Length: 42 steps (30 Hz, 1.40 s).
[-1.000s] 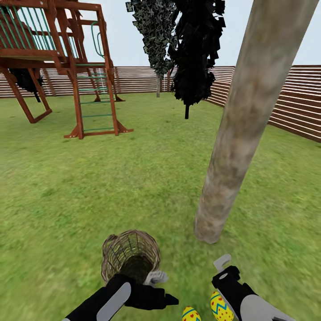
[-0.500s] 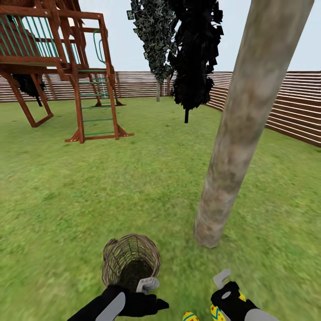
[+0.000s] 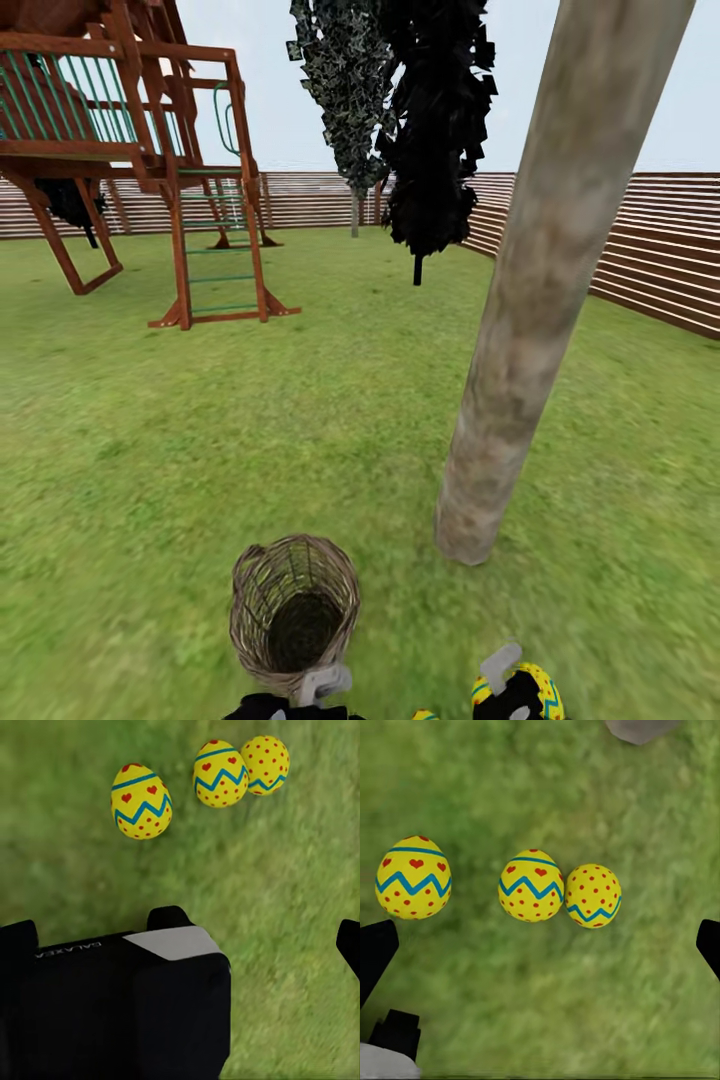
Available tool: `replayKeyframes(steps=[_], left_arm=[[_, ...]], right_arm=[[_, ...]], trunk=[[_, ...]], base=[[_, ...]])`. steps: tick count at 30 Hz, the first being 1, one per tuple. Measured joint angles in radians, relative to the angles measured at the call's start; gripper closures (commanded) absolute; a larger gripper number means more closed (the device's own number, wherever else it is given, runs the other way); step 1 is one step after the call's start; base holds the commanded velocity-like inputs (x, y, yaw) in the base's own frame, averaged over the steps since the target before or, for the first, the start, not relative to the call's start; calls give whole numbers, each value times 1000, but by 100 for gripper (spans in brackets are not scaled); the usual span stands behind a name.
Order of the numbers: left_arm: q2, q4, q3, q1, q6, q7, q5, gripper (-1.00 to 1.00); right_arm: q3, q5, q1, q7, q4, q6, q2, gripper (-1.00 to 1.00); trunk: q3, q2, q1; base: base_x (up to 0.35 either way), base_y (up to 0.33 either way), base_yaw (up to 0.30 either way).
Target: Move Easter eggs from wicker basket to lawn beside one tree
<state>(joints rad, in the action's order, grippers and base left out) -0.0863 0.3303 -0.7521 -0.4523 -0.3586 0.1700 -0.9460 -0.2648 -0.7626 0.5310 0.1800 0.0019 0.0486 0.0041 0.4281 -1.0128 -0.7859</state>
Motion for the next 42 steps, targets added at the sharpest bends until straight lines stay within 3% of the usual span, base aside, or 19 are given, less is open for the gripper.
replayKeyframes(steps=[13, 17, 24, 26, 29, 42], left_arm=[[-1, -17, 0, 16, 15, -1, 0, -100], [-4, -70, 0, 16, 98, -2, 2, -100], [-3, -122, 1, 19, 146, -2, 2, -100], [-5, -143, 1, 30, 215, -4, 2, -100], [-11, -161, 1, 51, 295, -34, 2, -100], [-16, -197, 8, 76, 374, -206, -3, -100]], right_arm=[[0, -6, -10, 0, 7, 7, 0, -100], [1, -5, -11, 0, 8, 7, 0, -100], [1, -6, -48, 0, 9, 21, 0, -100], [2, -6, -65, -1, 9, 33, 1, -100], [2, -6, -84, -2, 9, 39, 1, -100], [2, -5, -161, -5, 9, 93, -3, -100]], trunk=[[-62, 91, 49], [-81, 119, 65], [-114, 168, 92], [-123, 182, 100], [-138, 203, 111], [-200, 294, 161]], base=[[-120, 0, 0], [-325, 0, 0], [-212, 0, 0], [-25, 0, 0], [-8, 0, 0], [0, 0, 0]])
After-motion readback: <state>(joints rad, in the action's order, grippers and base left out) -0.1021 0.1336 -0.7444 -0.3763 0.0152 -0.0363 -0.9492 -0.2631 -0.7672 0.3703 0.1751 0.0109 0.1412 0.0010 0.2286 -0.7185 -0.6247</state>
